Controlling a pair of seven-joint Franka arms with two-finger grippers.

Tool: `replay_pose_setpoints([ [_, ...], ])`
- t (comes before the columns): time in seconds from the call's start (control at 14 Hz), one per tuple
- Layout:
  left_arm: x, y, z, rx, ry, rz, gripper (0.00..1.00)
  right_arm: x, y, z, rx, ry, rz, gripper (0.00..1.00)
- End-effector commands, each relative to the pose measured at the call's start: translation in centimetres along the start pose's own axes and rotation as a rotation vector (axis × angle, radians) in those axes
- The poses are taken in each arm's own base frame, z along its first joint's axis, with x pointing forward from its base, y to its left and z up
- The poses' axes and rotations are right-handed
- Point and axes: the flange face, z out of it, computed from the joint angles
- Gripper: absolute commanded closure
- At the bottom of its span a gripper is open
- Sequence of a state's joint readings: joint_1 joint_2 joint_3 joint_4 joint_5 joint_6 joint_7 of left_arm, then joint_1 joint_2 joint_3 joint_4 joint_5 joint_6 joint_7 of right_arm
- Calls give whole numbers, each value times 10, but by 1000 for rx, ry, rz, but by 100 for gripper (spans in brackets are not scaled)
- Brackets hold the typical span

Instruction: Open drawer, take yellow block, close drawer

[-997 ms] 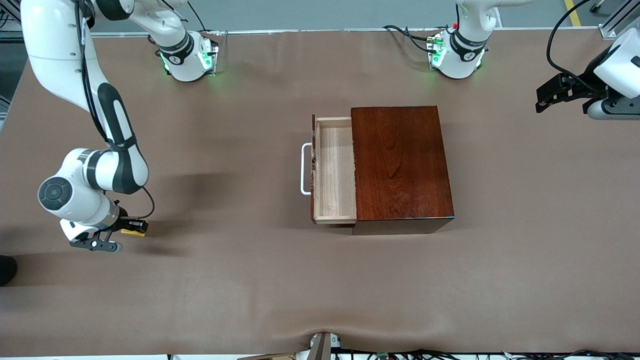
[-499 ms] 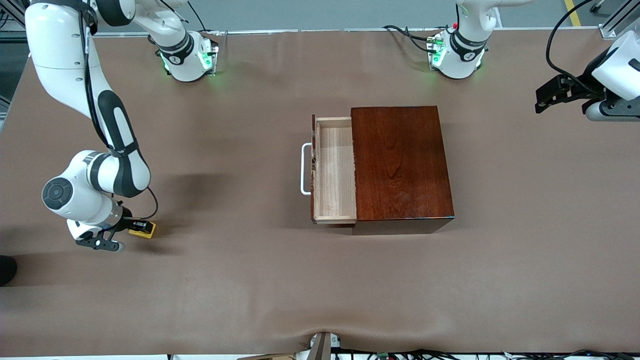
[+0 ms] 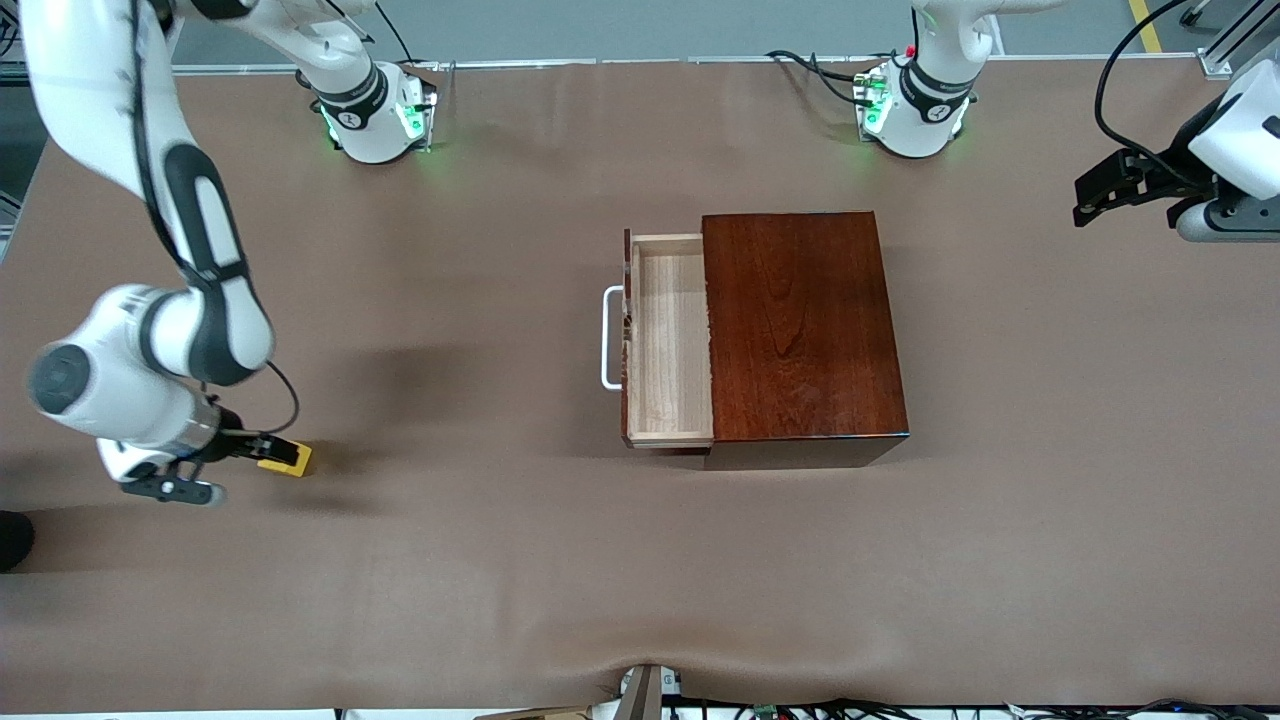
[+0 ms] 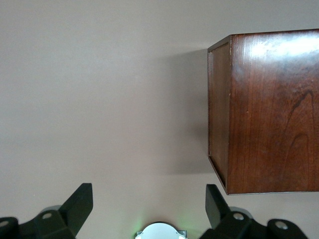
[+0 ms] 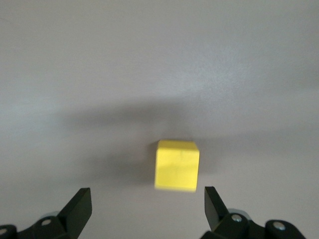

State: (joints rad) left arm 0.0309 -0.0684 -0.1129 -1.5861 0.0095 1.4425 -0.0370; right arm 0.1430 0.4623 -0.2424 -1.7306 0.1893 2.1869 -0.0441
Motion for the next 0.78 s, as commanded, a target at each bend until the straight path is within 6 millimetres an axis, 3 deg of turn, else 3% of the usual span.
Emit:
replay_pose_setpoints([
  [0.0, -9, -3, -9, 17, 0, -6, 0, -16, -2, -95, -6, -16, -52, 0],
  [0.28, -14, -2, -13, 19, -1, -67, 0, -43, -2, -187, -14, -18, -79, 0],
  [0.71, -18, -3, -23, 18, 10, -55, 0, -86, -5, -269, 5, -26, -98, 0],
])
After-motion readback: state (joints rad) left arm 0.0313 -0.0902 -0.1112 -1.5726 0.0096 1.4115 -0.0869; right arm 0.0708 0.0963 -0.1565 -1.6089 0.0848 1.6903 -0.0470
